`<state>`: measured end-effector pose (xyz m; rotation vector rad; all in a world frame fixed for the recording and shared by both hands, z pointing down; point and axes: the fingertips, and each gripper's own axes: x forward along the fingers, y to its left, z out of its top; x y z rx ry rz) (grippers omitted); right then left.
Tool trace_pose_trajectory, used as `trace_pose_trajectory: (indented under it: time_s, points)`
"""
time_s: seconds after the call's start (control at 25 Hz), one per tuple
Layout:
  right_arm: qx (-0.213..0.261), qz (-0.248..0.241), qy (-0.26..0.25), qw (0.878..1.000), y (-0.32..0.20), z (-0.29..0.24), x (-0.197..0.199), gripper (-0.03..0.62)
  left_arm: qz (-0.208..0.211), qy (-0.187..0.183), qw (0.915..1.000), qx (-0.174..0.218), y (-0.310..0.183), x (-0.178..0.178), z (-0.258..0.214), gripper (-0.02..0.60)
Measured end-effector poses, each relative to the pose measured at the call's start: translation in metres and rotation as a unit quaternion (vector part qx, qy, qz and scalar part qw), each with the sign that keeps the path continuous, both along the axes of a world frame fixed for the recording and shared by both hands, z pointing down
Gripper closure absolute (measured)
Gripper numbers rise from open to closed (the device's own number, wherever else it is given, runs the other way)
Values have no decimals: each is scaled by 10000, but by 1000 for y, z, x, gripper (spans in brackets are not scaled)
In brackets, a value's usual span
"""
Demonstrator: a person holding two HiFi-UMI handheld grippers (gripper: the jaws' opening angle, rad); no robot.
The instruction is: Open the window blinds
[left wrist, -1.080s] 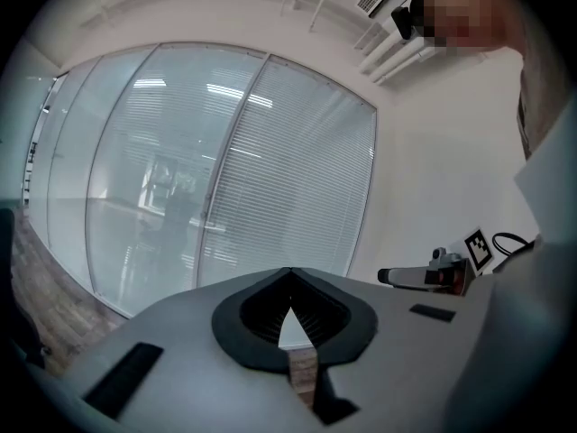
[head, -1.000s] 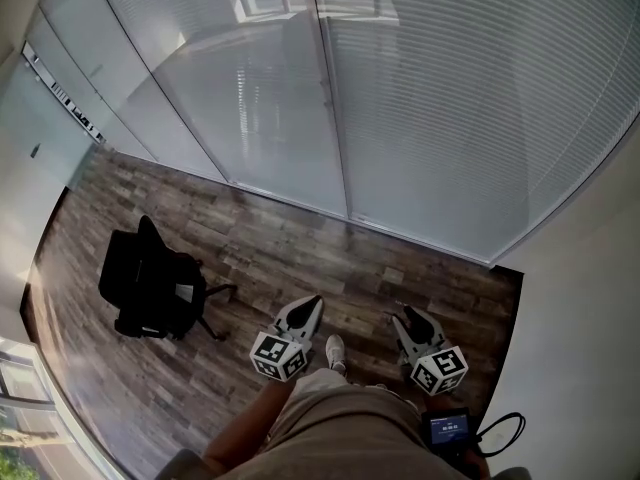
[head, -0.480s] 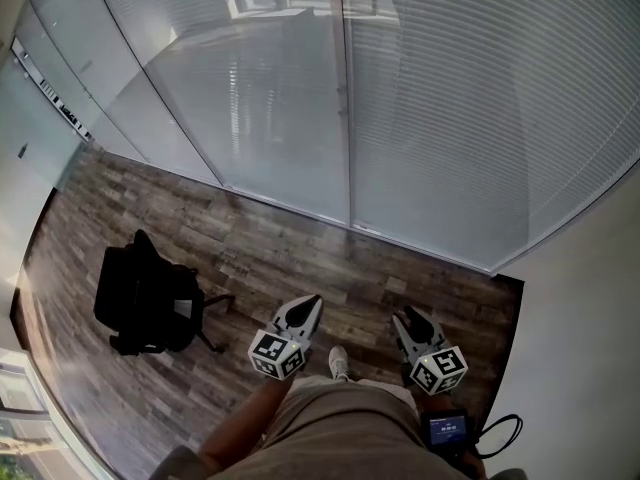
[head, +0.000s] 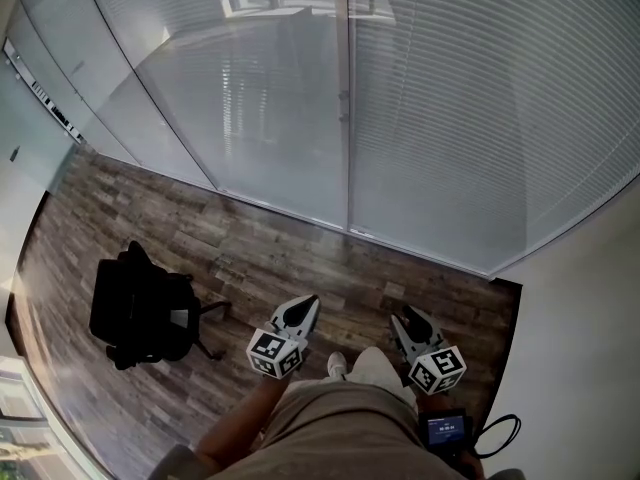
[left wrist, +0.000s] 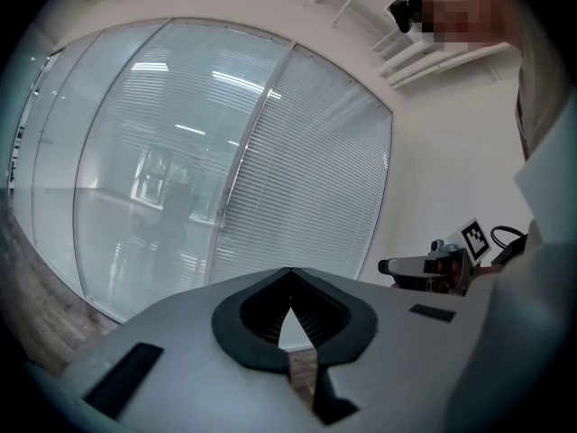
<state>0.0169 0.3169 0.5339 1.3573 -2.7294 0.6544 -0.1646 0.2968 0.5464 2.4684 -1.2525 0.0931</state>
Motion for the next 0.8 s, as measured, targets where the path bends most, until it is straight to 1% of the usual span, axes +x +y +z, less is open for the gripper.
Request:
trace_pose_trajectory:
  time_s: [0.28,0.36,0.48,0.64,0.8]
  points:
    - [12,-127,-65,9999,-32,-3,8,468,-78,-23,10000,-28,-30,14,-4,568]
    - [11,-219,-139,9997,-47,-5,11,468,-162,-44,9998,-52,-41,18,-5,568]
    - [131,-389,-166,9990,-71,-18,15,468,-325,-33,9994,-87,-59,24,-10,568]
    - [217,-546,-203,9981,-102,-32,28,468,-470,-17,9989,-70,-86,40,-20,568]
    - [163,-610,-225,9978,-123,-28,47,468,-534,17,9986,-15,-112,60,-26,568]
